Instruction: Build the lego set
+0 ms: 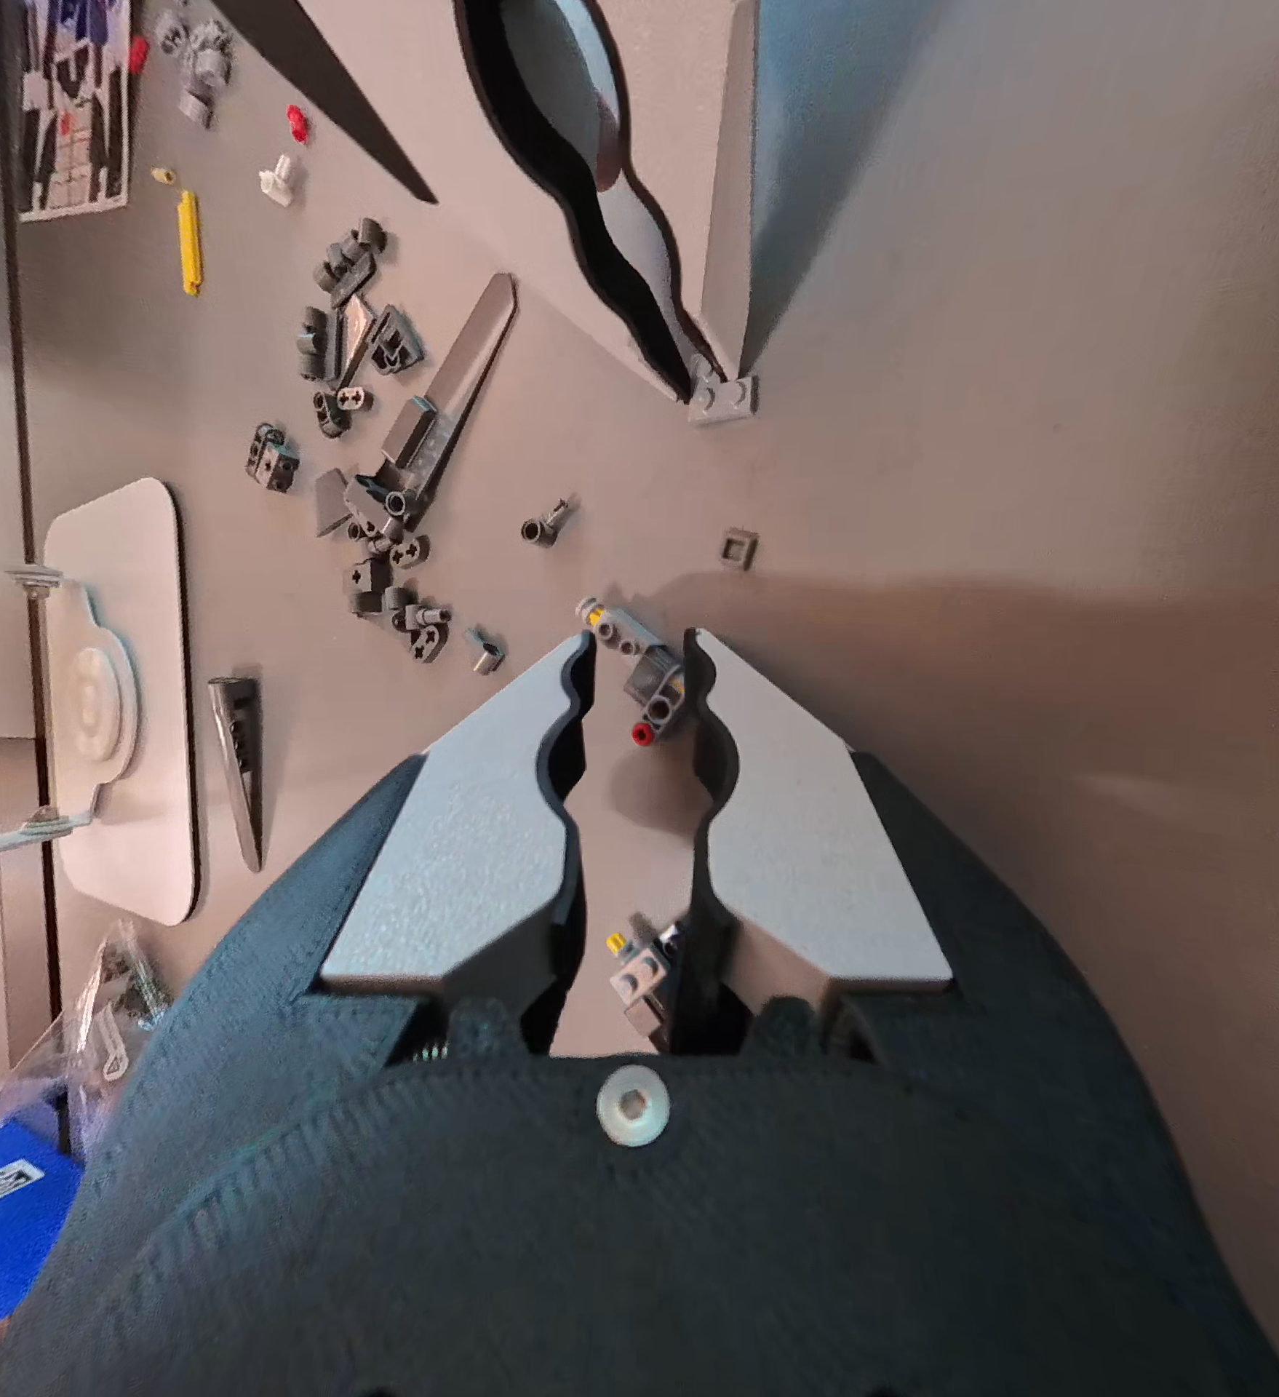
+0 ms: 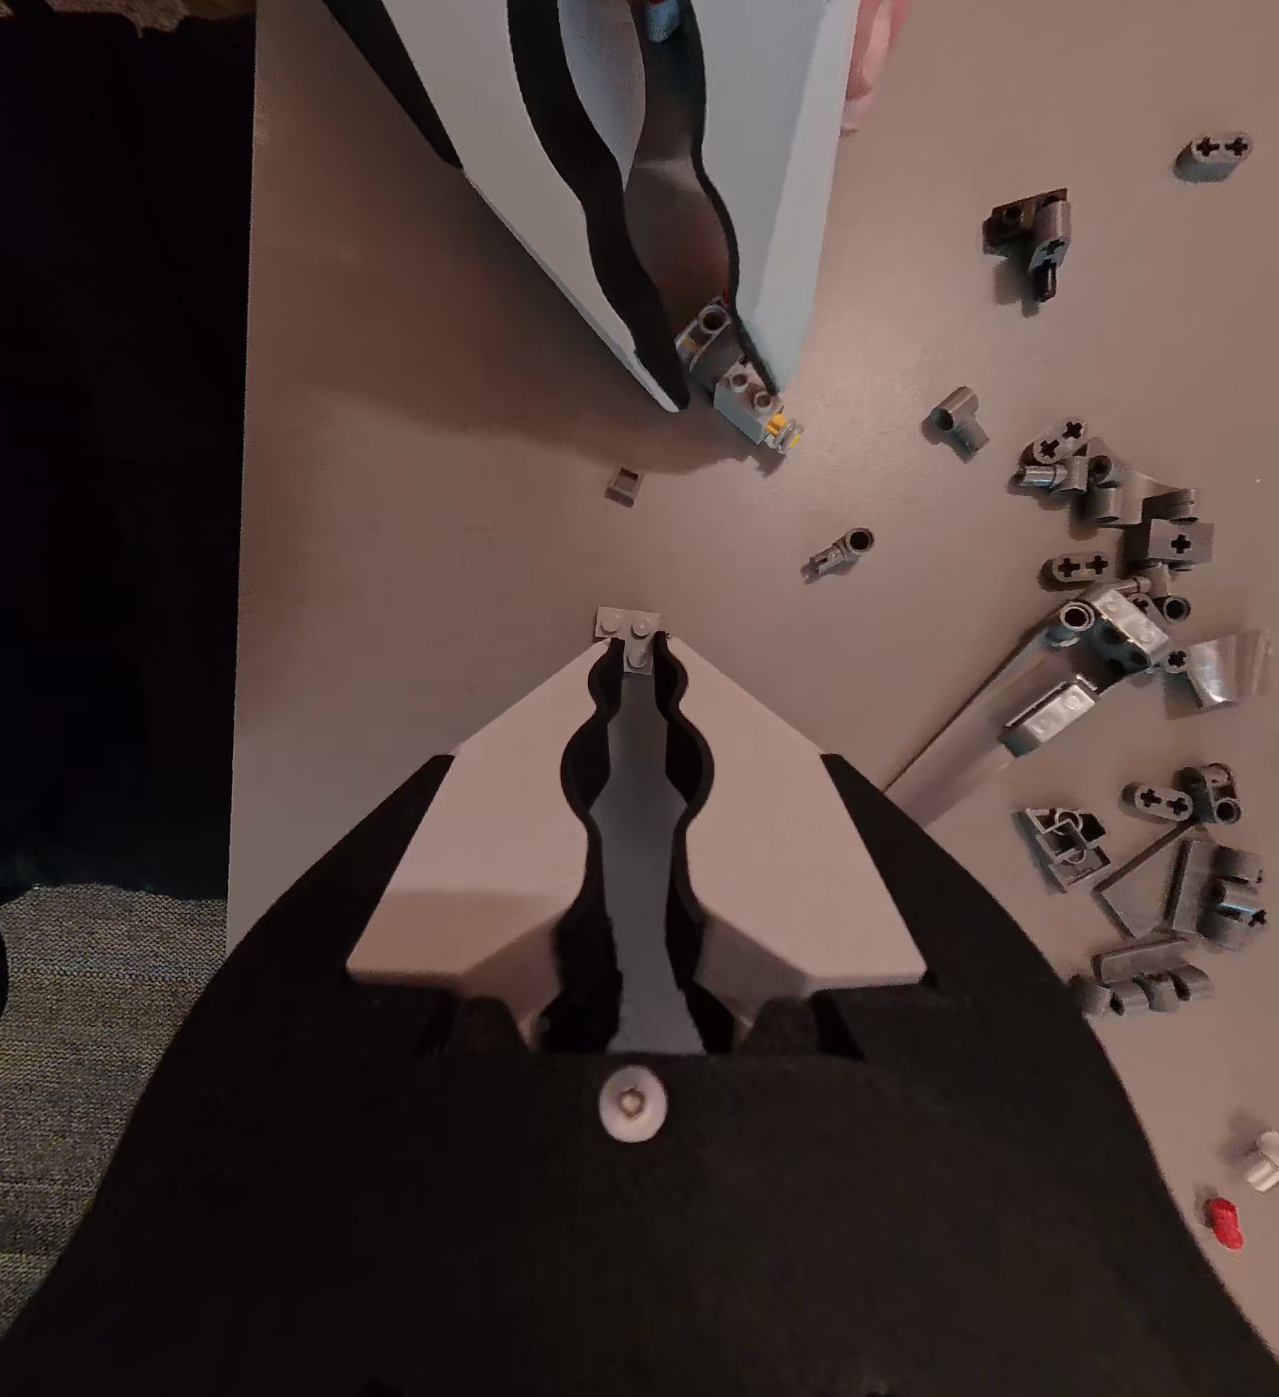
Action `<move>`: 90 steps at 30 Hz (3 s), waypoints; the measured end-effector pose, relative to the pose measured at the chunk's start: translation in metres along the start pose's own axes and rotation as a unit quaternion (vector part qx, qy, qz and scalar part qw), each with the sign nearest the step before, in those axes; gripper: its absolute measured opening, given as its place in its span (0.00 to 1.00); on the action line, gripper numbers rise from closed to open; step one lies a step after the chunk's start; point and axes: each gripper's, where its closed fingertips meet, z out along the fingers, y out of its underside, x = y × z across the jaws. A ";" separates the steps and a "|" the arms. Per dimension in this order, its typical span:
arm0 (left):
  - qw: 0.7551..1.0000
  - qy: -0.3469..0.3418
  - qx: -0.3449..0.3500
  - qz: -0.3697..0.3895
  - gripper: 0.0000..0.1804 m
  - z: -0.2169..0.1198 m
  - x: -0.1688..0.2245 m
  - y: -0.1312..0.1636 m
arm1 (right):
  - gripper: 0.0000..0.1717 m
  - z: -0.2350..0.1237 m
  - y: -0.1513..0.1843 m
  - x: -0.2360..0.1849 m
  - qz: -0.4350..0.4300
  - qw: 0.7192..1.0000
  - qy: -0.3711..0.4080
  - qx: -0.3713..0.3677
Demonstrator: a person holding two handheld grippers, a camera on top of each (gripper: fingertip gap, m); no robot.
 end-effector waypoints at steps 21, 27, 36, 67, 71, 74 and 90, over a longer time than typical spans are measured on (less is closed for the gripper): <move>0.999 -0.024 0.000 0.021 0.15 -0.021 -0.001 0.004 | 0.12 -0.011 -0.013 0.008 -0.021 0.999 0.019 0.031; 0.999 -0.037 -0.013 0.003 0.14 -0.015 -0.005 0.006 | 0.15 0.006 -0.037 0.021 -0.039 0.998 0.025 0.035; 0.999 -0.034 -0.020 0.003 0.12 -0.007 -0.008 0.010 | 0.11 0.025 -0.042 0.020 -0.028 0.999 -0.014 0.018; 0.987 -0.138 -0.040 -0.079 0.11 -0.076 -0.047 0.078 | 0.11 0.037 -0.091 0.097 -0.063 0.994 0.088 0.018; 0.987 -0.137 -0.029 -0.081 0.11 -0.076 -0.046 0.081 | 0.04 0.048 -0.093 0.099 -0.067 0.994 0.083 0.008; 0.987 -0.136 -0.023 -0.080 0.11 -0.076 -0.046 0.082 | 0.02 0.050 -0.094 0.101 -0.067 0.994 0.083 0.007; 0.992 -0.107 0.035 -0.054 0.13 -0.063 -0.026 0.026 | 0.02 0.000 -0.080 0.008 -0.159 0.986 -0.018 0.050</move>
